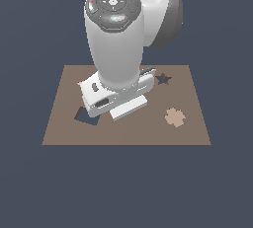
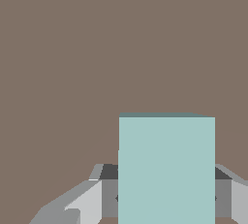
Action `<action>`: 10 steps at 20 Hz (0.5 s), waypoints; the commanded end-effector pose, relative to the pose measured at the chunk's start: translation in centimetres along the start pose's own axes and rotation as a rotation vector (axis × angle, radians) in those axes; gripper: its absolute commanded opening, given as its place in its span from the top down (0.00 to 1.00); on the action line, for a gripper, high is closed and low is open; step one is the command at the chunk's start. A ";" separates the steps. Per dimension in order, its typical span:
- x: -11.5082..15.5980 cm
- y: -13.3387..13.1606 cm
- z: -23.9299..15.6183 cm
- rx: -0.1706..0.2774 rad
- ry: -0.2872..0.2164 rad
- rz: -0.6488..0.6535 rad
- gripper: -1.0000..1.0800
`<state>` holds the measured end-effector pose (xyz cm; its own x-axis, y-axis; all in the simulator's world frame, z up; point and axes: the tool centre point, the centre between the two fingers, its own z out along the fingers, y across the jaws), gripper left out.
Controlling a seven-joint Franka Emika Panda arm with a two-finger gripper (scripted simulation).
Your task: Insert a designated object into the corresponding slot on a board.
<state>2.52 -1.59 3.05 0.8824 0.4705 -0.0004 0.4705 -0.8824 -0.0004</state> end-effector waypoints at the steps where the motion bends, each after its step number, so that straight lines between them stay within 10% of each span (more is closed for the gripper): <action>1: -0.2 0.4 -0.1 -0.001 0.001 -0.027 1.00; 10: -1.4 2.5 -0.3 -0.001 0.001 -0.195 1.00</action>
<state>2.42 -3.97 3.25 0.7952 0.6064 -0.0003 0.6064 -0.7952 -0.0003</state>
